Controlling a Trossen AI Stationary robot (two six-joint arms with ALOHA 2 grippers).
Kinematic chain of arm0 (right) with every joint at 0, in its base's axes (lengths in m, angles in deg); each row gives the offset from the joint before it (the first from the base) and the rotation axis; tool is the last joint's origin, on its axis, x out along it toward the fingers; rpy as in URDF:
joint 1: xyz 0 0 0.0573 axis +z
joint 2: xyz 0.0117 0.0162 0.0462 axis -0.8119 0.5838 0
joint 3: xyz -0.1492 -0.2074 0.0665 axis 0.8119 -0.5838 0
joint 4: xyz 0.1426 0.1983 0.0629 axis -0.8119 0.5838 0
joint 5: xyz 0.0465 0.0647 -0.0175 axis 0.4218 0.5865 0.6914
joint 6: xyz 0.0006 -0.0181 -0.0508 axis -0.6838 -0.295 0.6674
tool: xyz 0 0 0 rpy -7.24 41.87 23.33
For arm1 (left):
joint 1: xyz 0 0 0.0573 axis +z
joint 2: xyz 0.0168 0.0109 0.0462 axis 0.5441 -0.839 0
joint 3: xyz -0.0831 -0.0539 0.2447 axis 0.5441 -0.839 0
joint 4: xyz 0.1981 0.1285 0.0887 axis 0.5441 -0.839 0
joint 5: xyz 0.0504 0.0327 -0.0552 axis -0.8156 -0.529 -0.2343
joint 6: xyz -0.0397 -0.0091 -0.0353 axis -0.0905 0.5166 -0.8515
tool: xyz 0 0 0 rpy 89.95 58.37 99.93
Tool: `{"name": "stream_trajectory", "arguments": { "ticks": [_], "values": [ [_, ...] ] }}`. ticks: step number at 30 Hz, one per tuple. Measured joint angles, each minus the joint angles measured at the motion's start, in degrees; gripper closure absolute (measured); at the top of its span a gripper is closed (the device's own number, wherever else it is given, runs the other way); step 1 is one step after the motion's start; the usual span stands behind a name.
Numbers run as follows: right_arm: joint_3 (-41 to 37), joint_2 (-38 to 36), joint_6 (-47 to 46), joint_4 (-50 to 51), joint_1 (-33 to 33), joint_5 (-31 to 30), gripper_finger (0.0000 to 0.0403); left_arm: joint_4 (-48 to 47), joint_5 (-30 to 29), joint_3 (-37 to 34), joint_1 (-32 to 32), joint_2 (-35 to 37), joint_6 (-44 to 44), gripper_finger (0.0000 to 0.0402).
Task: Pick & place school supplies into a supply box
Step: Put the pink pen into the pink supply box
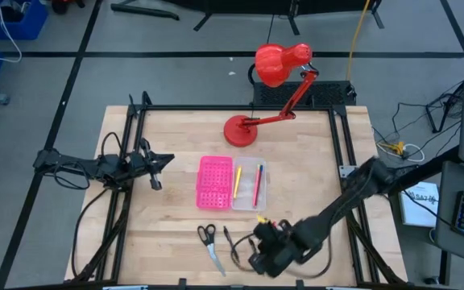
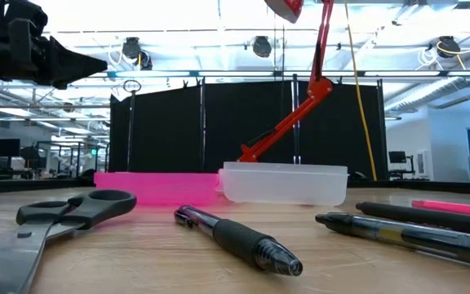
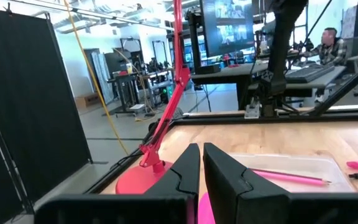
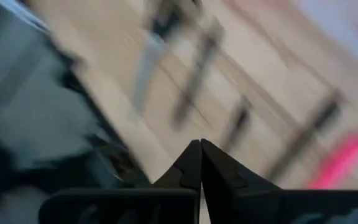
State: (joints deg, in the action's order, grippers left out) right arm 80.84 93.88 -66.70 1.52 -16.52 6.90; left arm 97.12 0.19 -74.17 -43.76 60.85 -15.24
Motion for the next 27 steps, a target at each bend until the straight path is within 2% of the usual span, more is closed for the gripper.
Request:
{"name": "stream_trajectory", "arguments": {
  "ticks": [4, 7, 13, 23, 27],
  "values": [
    [7.22, 6.56, -8.04, 14.01, 1.25, 3.11, 0.0403, -0.34, 0.0, 0.0, 0.0, 0.0, -0.04, 0.0371],
    [7.67, 8.41, -14.1, 19.23, 1.7, 4.33, 0.0403, -0.74, 0.0, 0.0, -0.02, 0.0, -0.22, 0.0371],
    [3.85, 8.67, -18.45, 19.19, 2.29, 10.13, 0.0385, -2.31, 0.02, 0.0, -0.01, -0.02, -0.22, 0.0371],
    [-3.02, 8.65, -16.78, 19.06, 2.01, 9.16, 0.0282, -2.23, 0.02, 0.0, 0.0, -0.01, 0.46, 0.0371],
    [-5.87, 8.63, -16.65, 14.82, 1.72, 9.6, 0.0255, -2.13, 0.02, 0.0, 0.0, 0.0, 0.48, 0.0371]
  ]
}}
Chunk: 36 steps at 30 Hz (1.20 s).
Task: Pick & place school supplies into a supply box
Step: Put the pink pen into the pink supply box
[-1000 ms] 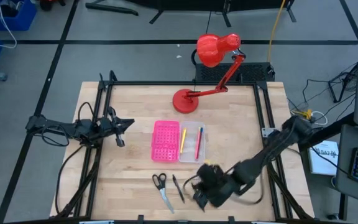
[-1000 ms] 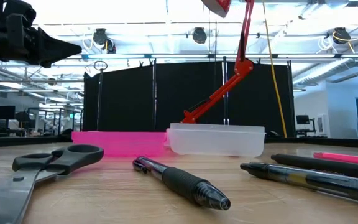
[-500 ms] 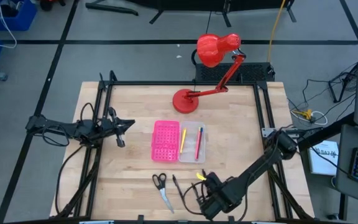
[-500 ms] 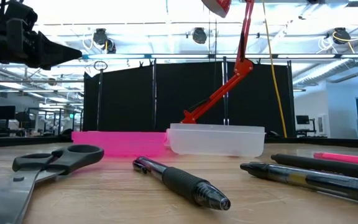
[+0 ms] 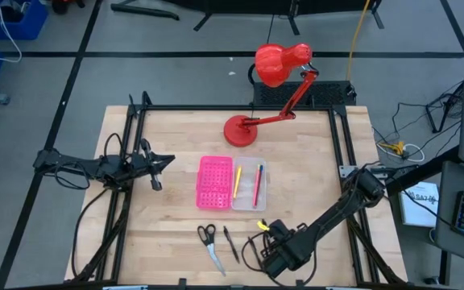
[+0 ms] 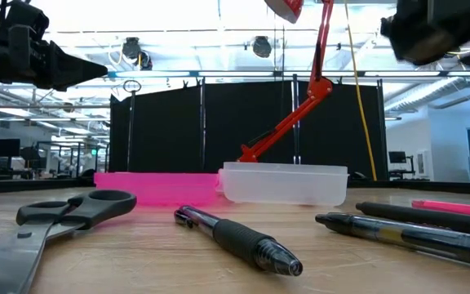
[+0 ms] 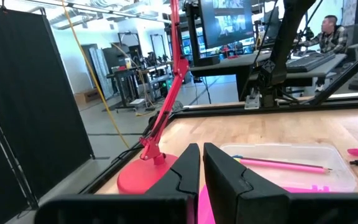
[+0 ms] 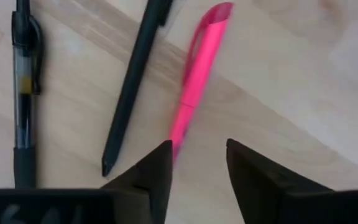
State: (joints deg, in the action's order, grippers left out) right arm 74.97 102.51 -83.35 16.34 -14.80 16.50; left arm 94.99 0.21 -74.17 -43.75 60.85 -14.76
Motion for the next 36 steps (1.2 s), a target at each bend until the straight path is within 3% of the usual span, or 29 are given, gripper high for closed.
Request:
{"name": "stream_trajectory", "arguments": {
  "ticks": [10, 16, 20, 24, 29, 36],
  "values": [
    [-6.42, -0.03, 2.11, -7.88, -0.55, 0.39, 0.0257, 0.04, 0.0, 0.0, -0.02, 0.0, -0.85, 0.0371],
    [-13.11, -0.37, 5.41, -10.67, -0.95, 6.63, 0.0276, 0.06, 0.02, 0.0, -0.01, 0.0, -1.98, 0.0371],
    [-17.1, -0.53, 9.71, -15.05, -0.72, 6.99, 0.0287, 0.11, 0.02, 0.0, 0.0, 0.0, -1.53, 0.0371],
    [-19.61, -0.81, 13.27, -18.33, -0.82, 7.84, 0.0311, 0.1, 0.02, 0.0, -0.02, -0.01, -0.9, 0.0371],
    [-20.38, -1.76, 13.98, -18.54, -2.0, 9.61, 0.0382, 0.01, 0.02, 0.0, -0.02, 0.0, -1.34, 0.0371],
    [-20.76, -8.16, 11.95, -15.69, -2.94, 5.5, 0.0384, -0.09, 0.02, 0.0, -0.01, 0.0, -2.89, 0.0371]
  ]
}}
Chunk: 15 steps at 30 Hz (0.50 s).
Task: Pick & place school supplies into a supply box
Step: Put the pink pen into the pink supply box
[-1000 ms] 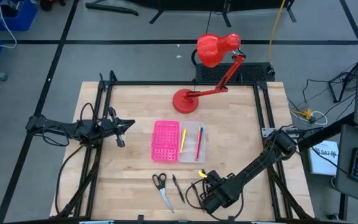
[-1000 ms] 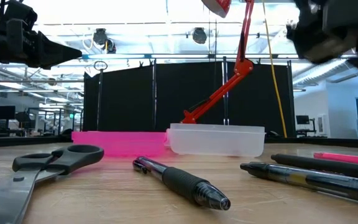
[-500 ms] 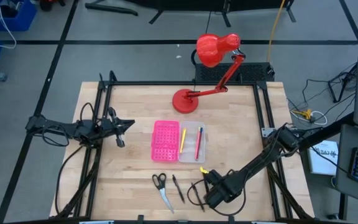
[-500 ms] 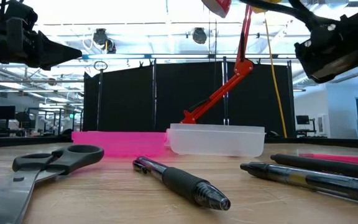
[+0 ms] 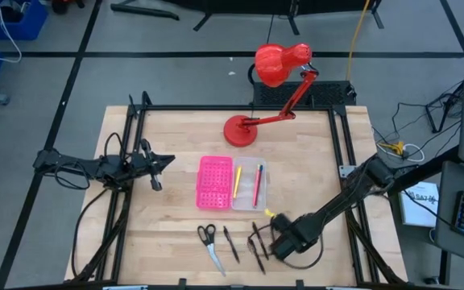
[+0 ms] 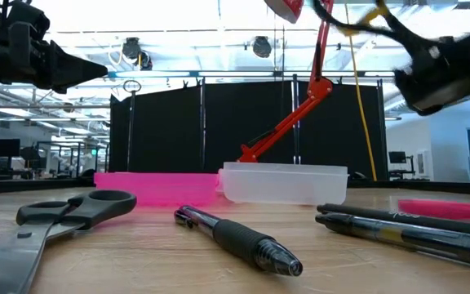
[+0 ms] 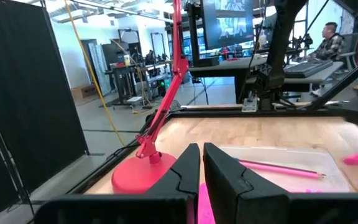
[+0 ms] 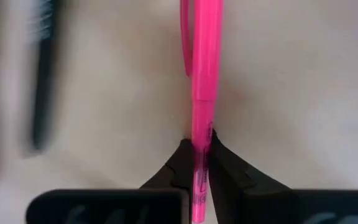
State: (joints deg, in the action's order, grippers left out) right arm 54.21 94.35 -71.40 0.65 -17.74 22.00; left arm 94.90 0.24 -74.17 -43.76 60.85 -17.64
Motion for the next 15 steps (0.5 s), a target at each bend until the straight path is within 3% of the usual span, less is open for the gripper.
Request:
{"name": "stream_trajectory", "arguments": {
  "ticks": [9, 12, 15],
  "values": [
    [-0.19, -13.75, -9.64, 7.86, 2.09, -11.66, 0.0384, -0.01, 0.0, 0.0, -0.01, 0.0, 0.24, 0.0371],
    [0.02, -17.64, -13.4, 6.45, 0.21, -19.26, 0.0384, 0.0, 0.0, 0.0, 0.0, 0.0, 0.06, 0.0371],
    [-0.05, -19.87, -14.28, 5.59, -3.17, -22.61, 0.0384, 0.28, 0.0, 0.0, 0.0, 0.0, 0.0, 0.0371]
  ]
}}
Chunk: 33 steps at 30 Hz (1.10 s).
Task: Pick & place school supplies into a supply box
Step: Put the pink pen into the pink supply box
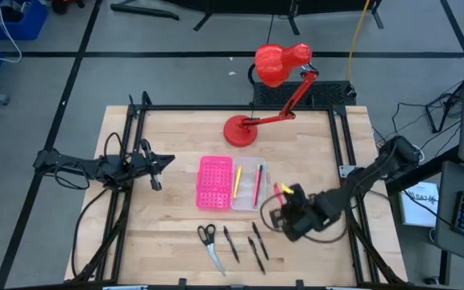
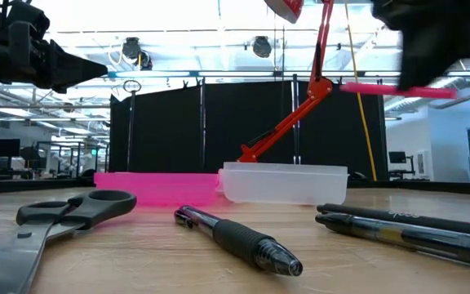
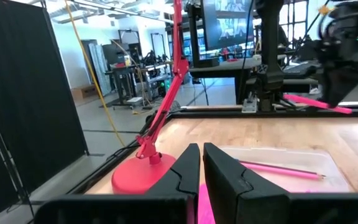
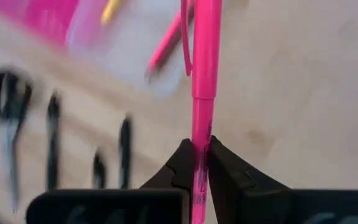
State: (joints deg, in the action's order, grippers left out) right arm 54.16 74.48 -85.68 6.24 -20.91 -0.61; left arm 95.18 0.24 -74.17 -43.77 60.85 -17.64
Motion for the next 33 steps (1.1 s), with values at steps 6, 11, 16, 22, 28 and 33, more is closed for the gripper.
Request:
{"name": "stream_trajectory", "arguments": {
  "ticks": [6, 11, 16, 22, 28, 33],
  "values": [
    [-0.99, -0.7, 9.34, -10.94, -9.56, -0.82, 0.0384, 0.26, 0.0, 0.0, 0.0, 0.0, 0.34, 0.0371],
    [-7.65, -0.22, 16.66, -29.39, -17.69, 0.82, 0.0384, 0.12, -0.02, 0.0, 0.0, 0.0, 1.76, 0.0371],
    [-16.56, -0.17, 17.9, -43.59, -24.4, 9.71, 0.0384, -0.15, -0.39, 0.0, 0.0, 0.0, 3.04, 0.0371],
    [-21.68, -0.16, 16.94, -48.29, -27.87, 13.35, 0.0384, 0.02, -0.42, 0.0, 0.0, 0.0, 4.96, 0.0371],
    [-20.74, -0.16, 18.75, -48.78, -29.34, 13.94, 0.0385, 0.41, -0.43, 0.0, 0.01, 0.0, 5.77, 0.0371],
    [-17.91, 2.74, 19.27, -48.49, -28.96, 14.48, 0.0385, 0.85, -0.44, 0.0, -0.01, 0.0, 6.04, 0.0371]
  ]
}}
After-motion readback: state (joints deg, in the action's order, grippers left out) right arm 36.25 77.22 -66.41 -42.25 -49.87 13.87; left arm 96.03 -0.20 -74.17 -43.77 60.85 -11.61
